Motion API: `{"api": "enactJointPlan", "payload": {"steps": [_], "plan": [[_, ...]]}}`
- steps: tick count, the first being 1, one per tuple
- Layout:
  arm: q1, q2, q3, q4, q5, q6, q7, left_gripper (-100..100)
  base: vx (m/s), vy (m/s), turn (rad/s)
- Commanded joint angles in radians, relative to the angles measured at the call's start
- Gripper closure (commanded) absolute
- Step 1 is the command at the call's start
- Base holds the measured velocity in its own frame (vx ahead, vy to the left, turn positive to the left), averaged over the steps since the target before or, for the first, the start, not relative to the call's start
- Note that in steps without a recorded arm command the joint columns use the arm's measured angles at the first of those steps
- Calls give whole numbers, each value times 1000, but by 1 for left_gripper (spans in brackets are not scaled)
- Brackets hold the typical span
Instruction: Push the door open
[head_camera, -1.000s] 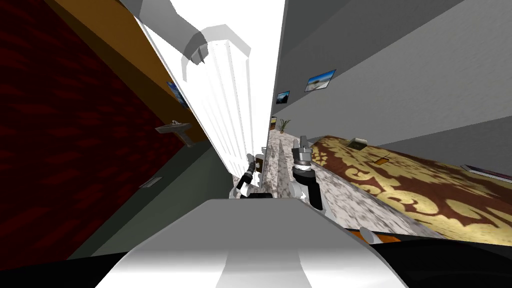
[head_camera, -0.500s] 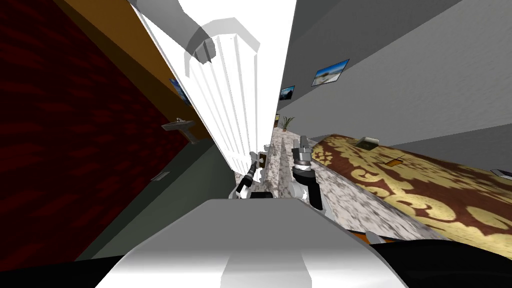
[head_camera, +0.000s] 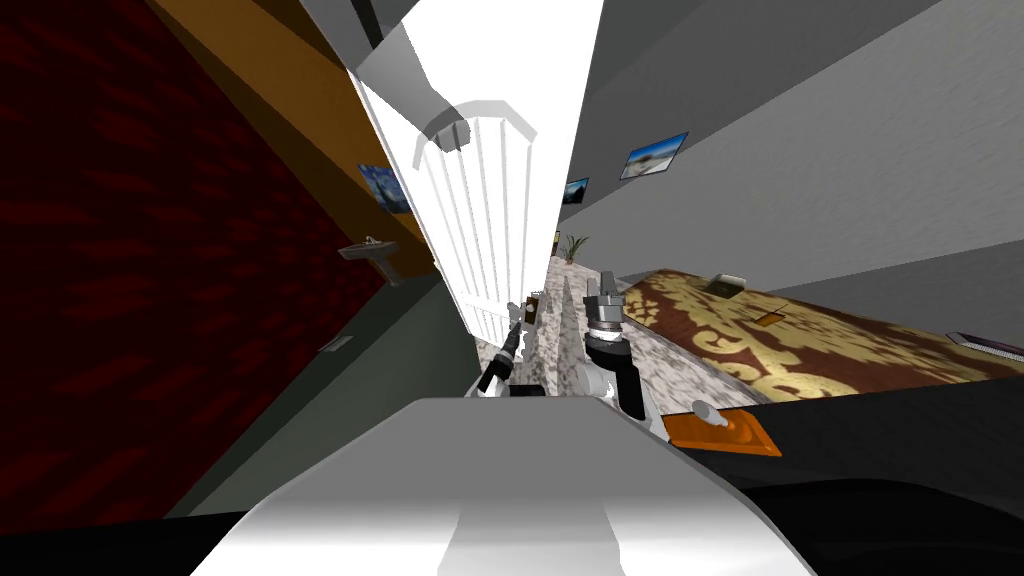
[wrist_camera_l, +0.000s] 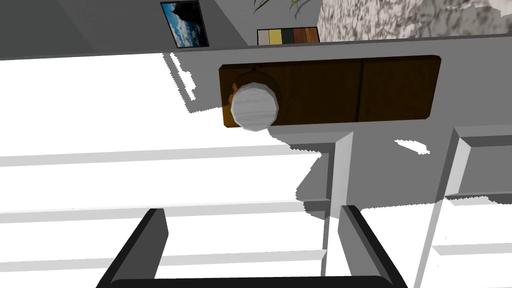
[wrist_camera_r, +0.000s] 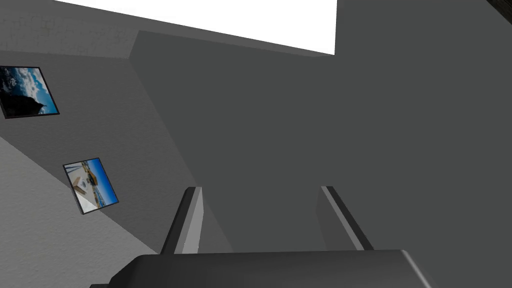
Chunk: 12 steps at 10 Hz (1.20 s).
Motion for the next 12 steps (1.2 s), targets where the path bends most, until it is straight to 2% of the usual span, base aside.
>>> {"api": "enactJointPlan", "payload": {"steps": [1, 2, 5, 6, 9, 10, 11, 12], "plan": [[0, 0, 0, 0, 0, 0, 0, -100, -80, 51, -10], [-8, 21, 5, 10, -2, -2, 1, -100, 80, -64, -34], [-24, 30, 17, 25, -6, -4, 5, -100, 218, -125, -17], [-33, 22, 23, 33, -8, -4, 7, -100, 244, -160, -26], [-50, -29, 36, 49, -12, -6, 11, -100, 235, -113, -20], [-44, -18, 33, 41, -12, -4, 10, -100, 67, -34, 3], [-44, -18, 33, 41, -12, -4, 10, 100, 0, 0, 0], [-44, -18, 33, 41, -12, -4, 10, 100, -29, 15, -6]]}}
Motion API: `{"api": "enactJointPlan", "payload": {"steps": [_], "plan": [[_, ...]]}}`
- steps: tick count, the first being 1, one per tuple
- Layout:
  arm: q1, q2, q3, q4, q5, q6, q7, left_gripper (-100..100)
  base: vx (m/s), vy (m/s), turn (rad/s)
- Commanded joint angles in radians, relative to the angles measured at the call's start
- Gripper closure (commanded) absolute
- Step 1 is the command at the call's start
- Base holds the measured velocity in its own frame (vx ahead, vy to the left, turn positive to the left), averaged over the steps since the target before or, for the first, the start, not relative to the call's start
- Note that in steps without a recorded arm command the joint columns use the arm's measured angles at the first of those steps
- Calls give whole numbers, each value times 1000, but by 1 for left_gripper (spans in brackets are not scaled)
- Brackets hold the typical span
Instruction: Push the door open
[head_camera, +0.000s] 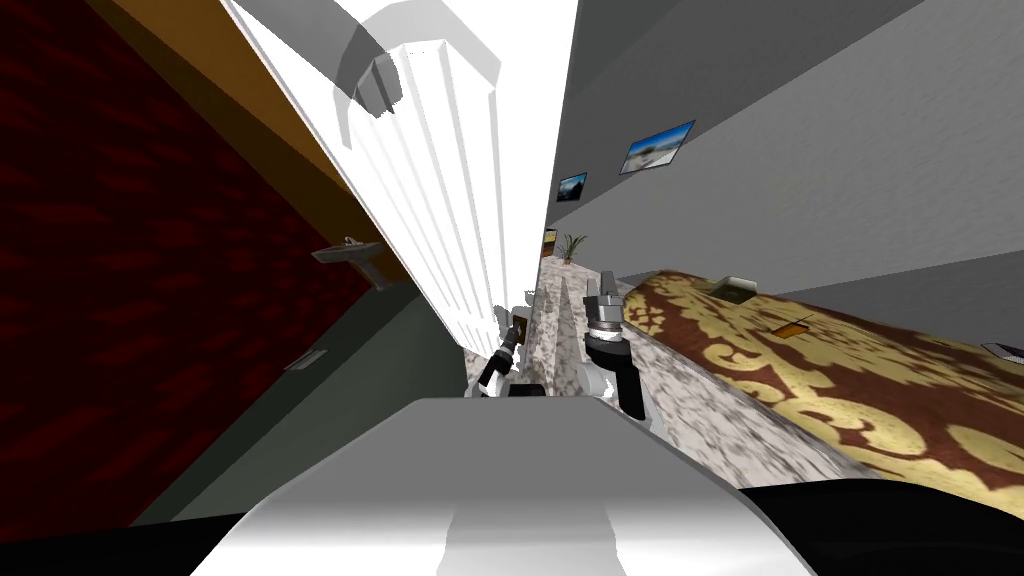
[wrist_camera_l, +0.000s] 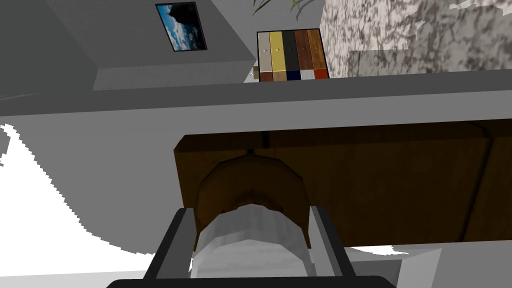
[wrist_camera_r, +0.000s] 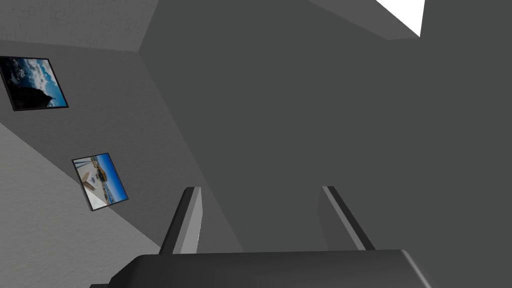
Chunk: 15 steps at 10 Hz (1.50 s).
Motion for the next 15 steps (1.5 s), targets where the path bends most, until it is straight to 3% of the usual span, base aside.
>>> {"api": "enactJointPlan", "payload": {"steps": [1, 4, 5, 9, 12, 15], "plan": [[1, 1, 0, 2, 0, 2, 0, 100, -28, 13, -8], [1, 1, 0, 2, 0, 2, 0, 100, -4, 2, 1], [16, 25, -6, -4, 1, 0, -7, 100, 108, -51, 181], [49, 45, -20, -24, 5, -7, -24, 100, 180, -125, 198], [76, 33, -32, -40, 8, -13, -38, 100, 177, -158, 234], [101, -4, -44, -55, 11, -18, -51, 100, 141, -180, 205]]}}
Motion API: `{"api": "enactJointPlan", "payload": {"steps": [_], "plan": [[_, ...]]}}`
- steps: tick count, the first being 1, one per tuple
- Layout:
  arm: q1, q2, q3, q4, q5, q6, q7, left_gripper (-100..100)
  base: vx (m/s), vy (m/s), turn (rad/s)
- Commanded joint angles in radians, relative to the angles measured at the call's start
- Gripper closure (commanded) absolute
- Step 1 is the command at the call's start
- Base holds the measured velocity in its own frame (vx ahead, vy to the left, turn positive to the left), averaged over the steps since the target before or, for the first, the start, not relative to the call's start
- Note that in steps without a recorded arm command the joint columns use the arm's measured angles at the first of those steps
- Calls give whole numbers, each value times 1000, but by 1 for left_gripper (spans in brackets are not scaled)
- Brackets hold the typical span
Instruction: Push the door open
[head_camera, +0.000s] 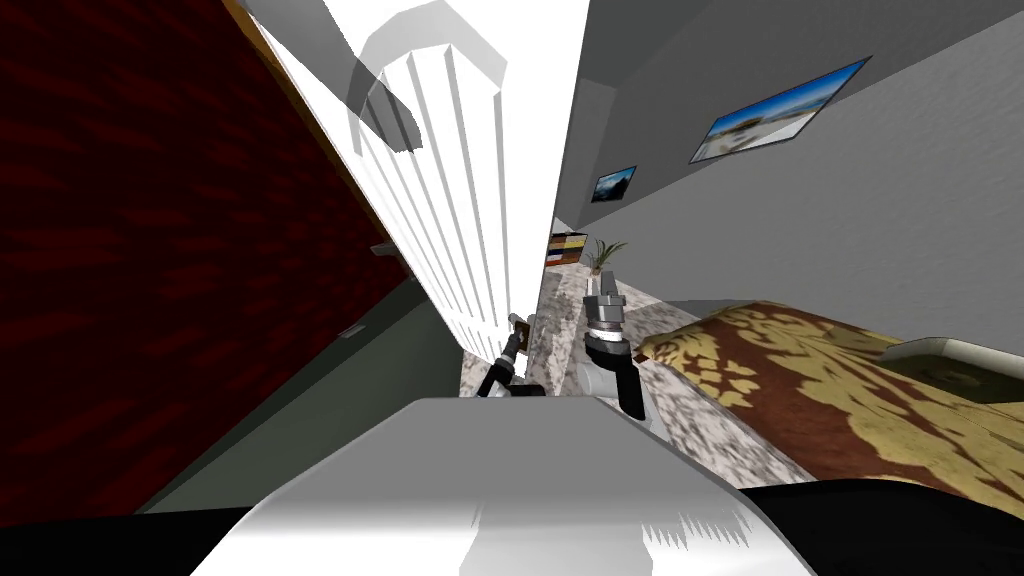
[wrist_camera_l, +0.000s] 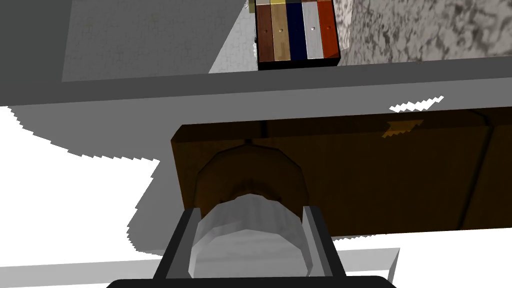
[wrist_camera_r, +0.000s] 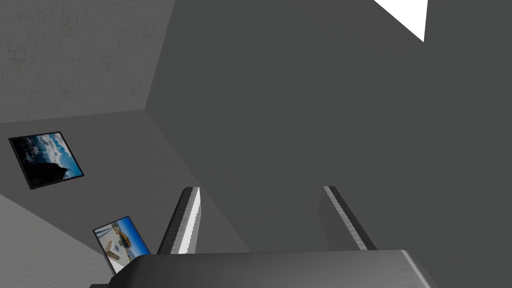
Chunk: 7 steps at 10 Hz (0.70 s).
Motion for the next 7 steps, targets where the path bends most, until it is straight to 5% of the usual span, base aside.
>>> {"api": "enactJointPlan", "payload": {"steps": [1, 3, 7], "plan": [[11, -27, 0, -6, 2, -7, -6, 100, 85, -163, 179], [5, 14, 22, -8, 6, -4, -6, 100, 79, -91, 53], [3, 35, 65, -11, 15, -4, -8, 100, 116, -173, 96]]}}
